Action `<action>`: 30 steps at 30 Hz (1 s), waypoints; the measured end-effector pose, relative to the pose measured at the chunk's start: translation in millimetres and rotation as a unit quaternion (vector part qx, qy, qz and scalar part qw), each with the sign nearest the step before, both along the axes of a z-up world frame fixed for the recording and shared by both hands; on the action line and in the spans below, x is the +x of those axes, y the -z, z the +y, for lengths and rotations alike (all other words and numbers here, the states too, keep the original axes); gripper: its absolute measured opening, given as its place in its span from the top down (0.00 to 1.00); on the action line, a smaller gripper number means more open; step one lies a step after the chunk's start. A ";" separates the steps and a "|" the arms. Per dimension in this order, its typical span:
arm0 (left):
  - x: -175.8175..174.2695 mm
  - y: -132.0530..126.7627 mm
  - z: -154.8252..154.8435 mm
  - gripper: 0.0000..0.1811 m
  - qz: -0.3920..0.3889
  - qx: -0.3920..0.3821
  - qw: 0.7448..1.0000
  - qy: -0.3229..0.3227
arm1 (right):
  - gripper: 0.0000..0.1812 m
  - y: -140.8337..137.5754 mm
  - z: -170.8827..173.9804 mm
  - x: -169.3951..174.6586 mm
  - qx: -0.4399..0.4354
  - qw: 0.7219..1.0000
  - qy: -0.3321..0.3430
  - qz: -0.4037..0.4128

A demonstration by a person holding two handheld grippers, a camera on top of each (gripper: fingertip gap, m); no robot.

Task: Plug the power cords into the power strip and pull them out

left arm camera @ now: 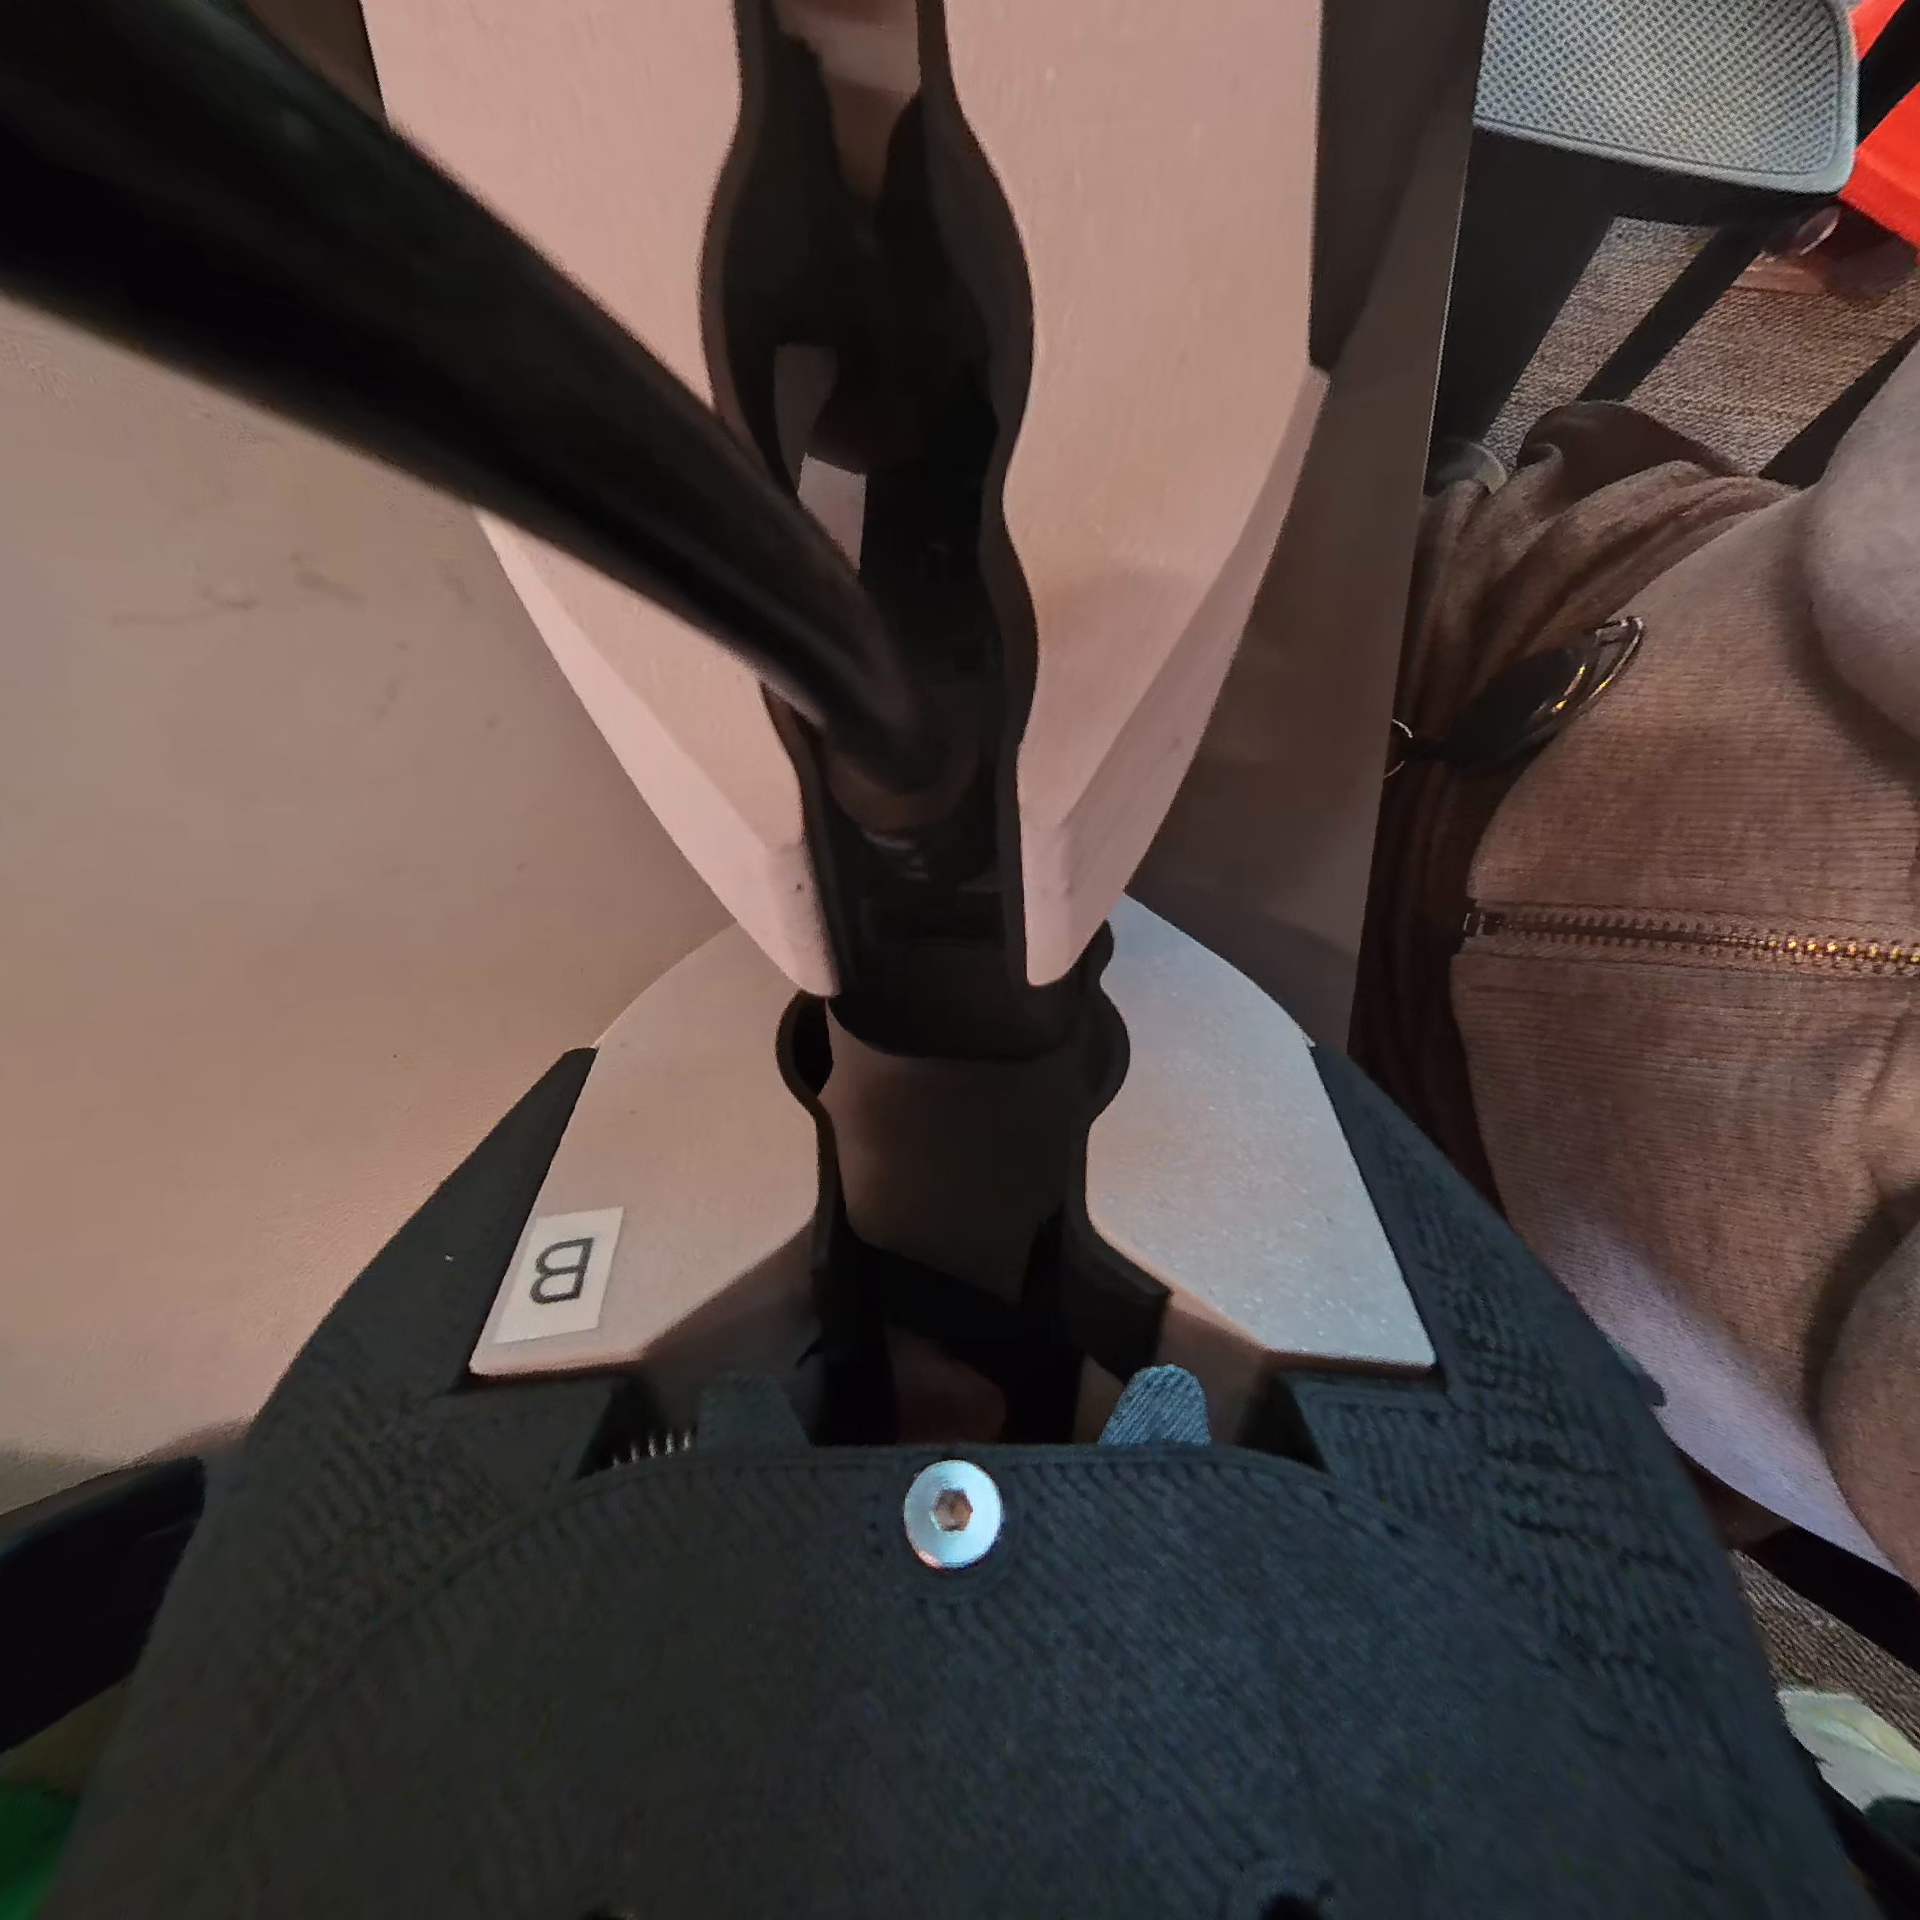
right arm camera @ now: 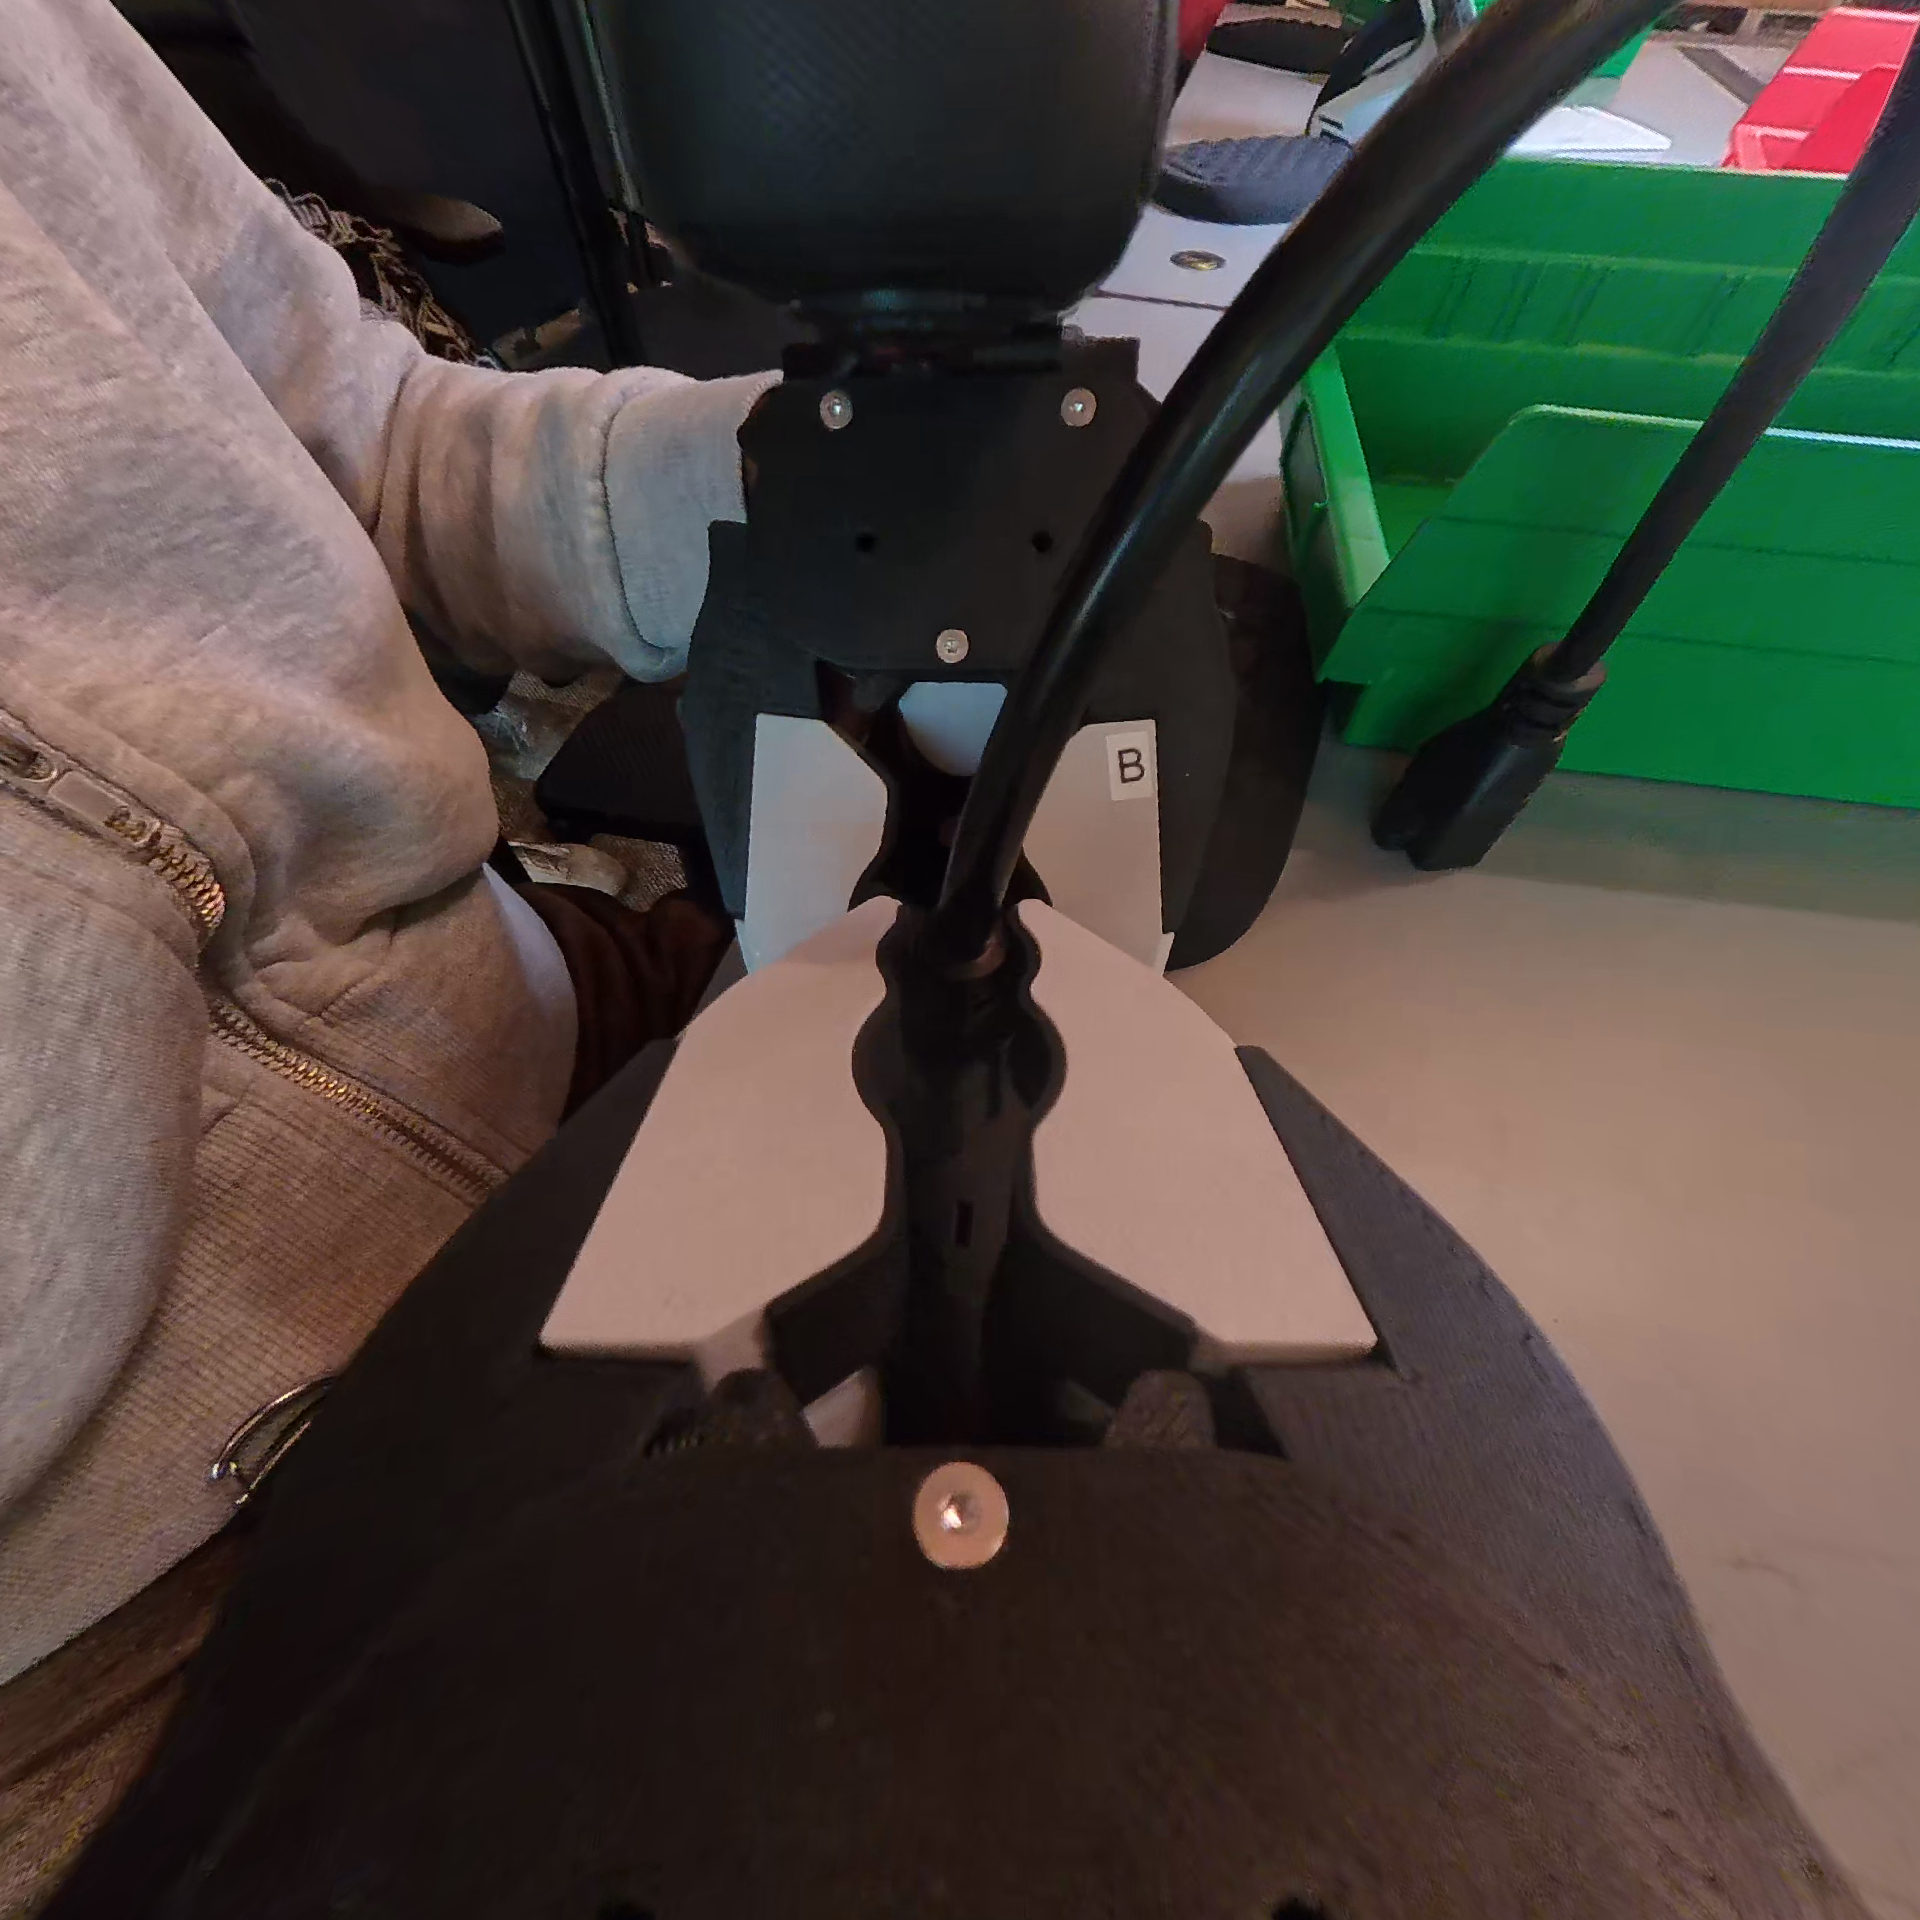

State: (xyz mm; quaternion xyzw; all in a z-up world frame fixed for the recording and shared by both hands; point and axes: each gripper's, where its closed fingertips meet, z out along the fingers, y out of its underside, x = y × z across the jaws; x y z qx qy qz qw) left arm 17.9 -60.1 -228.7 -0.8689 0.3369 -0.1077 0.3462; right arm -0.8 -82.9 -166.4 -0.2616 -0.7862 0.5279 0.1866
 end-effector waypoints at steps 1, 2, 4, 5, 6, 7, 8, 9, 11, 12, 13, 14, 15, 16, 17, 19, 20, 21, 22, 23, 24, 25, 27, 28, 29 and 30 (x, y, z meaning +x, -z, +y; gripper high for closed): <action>0.1 -0.2 -0.1 0.75 0.001 0.002 1.000 0.001 | 0.91 -0.2 -0.1 0.3 0.000 1.000 -0.001 0.001; 0.2 -0.2 -0.2 0.75 0.001 0.002 1.000 0.001 | 0.91 -0.2 -0.2 0.4 0.000 1.000 -0.001 0.002; 0.2 -0.1 -0.4 0.75 0.002 0.002 1.000 0.002 | 0.91 -0.2 -0.3 0.6 0.001 1.000 -0.001 0.003; 0.2 0.0 -0.4 0.75 0.002 0.001 1.000 0.002 | 0.91 -0.2 -0.3 0.6 0.002 1.000 -0.001 0.004; 0.2 0.1 -0.4 0.75 0.002 0.000 1.000 0.002 | 0.91 -0.2 -0.3 0.5 0.002 1.000 -0.001 0.004; 0.1 0.1 -0.3 0.75 0.002 -0.001 1.000 0.001 | 0.91 -0.2 -0.2 0.4 0.001 1.000 0.000 0.004; 0.1 0.2 -0.4 0.75 0.002 -0.002 1.000 0.001 | 0.91 -0.4 -0.2 0.4 0.000 1.000 -0.001 0.005; 0.1 0.1 -0.4 0.75 0.002 -0.002 1.000 0.001 | 0.91 -0.5 -0.2 0.4 -0.001 1.000 -0.001 0.005; 0.2 -0.3 -0.3 0.75 0.000 -0.001 1.000 0.001 | 0.91 -1.4 0.1 0.5 -0.003 1.000 -0.001 0.010; 0.4 -0.9 -0.2 0.75 -0.002 0.000 1.000 0.001 | 0.91 -2.0 0.2 0.8 -0.006 1.000 -0.002 0.010; 0.5 -1.5 -0.2 0.75 -0.005 0.002 1.000 0.001 | 0.91 -2.5 0.5 0.9 -0.010 1.000 -0.004 0.009; 0.6 -2.1 0.0 0.75 -0.010 0.002 1.000 0.001 | 0.91 -3.1 0.8 0.8 -0.014 1.000 -0.004 0.007; 0.7 -3.1 0.1 0.75 -0.016 0.003 1.000 0.001 | 0.91 -3.9 1.3 0.8 -0.019 1.000 -0.004 0.007; 0.9 -4.4 0.2 0.75 -0.024 0.004 1.000 0.001 | 0.91 -4.9 1.7 0.9 -0.023 1.000 -0.005 0.009; 1.4 -5.1 -0.7 0.75 -0.032 0.001 0.999 0.003 | 0.91 -5.8 1.7 1.7 -0.028 1.000 -0.008 0.009; 2.3 -6.4 -1.6 0.74 -0.047 -0.007 0.999 0.006 | 0.91 -7.1 1.0 3.5 -0.035 0.999 -0.016 0.008; 1.9 -6.7 -1.1 0.72 -0.051 -0.008 0.999 0.004 | 0.91 -7.2 0.7 4.1 -0.036 0.999 -0.018 0.008; 2.0 -6.6 -1.1 0.71 -0.050 -0.009 0.999 0.004 | 0.91 -7.0 0.3 4.5 -0.036 0.999 -0.021 0.007; 1.9 -6.5 -1.0 0.71 -0.046 -0.007 0.999 0.004 | 0.91 -6.8 0.2 4.7 -0.035 0.999 -0.022 0.006; 1.8 -6.2 -0.8 0.72 -0.040 -0.004 0.999 0.004 | 0.91 -6.5 0.6 4.6 -0.033 0.999 -0.022 0.006; 1.5 -5.4 -0.7 0.75 -0.030 0.000 1.000 0.003 | 0.91 -5.8 1.6 4.2 -0.028 0.999 -0.019 0.008; 0.7 -4.2 0.2 0.75 -0.017 0.005 1.000 0.000 | 0.91 -5.3 2.2 3.8 -0.025 0.999 -0.018 0.009; 0.9 -1.8 -0.4 0.75 0.002 0.010 1.000 0.004 | 0.91 -3.5 1.2 4.4 -0.016 1.000 -0.020 0.008; 0.5 -0.2 -0.3 0.75 0.007 0.006 1.000 0.002 | 0.91 -2.0 1.1 4.0 -0.006 1.000 -0.016 0.009; 0.4 0.6 -0.1 0.75 0.007 0.001 1.000 0.001 | 0.91 -1.2 1.6 3.3 0.006 1.000 -0.010 0.014; 0.3 0.7 -0.1 0.75 0.004 -0.001 1.000 0.000 | 0.90 -1.2 2.5 2.8 0.016 1.000 -0.001 0.024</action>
